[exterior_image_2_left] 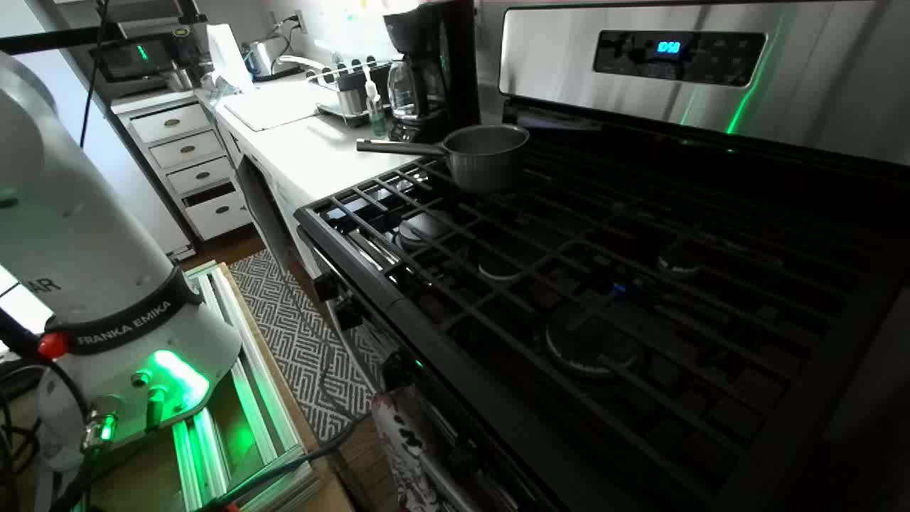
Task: Move the silver pot forwards
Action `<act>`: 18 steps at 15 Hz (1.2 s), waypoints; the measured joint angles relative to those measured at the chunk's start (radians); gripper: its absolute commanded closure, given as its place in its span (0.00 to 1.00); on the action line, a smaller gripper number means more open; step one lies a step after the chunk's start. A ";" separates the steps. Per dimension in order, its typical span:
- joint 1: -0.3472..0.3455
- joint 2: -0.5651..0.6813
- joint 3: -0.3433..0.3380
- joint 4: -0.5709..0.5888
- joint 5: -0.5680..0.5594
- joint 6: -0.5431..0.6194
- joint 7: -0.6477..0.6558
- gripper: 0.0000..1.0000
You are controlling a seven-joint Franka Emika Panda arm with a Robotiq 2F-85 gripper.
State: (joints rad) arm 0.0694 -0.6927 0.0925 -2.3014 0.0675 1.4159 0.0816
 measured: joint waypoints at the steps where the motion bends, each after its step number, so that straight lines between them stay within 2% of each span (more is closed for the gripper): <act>1: 0.000 0.000 0.000 0.000 0.000 0.000 0.000 0.00; 8: -0.003 0.001 -0.001 0.000 0.001 0.001 0.004 0.00; 10: -0.031 0.009 -0.010 -0.001 0.000 0.015 0.055 0.00; 15: -0.151 0.078 -0.064 -0.028 -0.004 0.157 0.141 0.00; 18: -0.188 0.138 -0.100 -0.047 0.000 0.274 0.161 0.00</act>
State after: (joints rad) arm -0.1189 -0.5550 -0.0074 -2.3484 0.0673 1.6894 0.2428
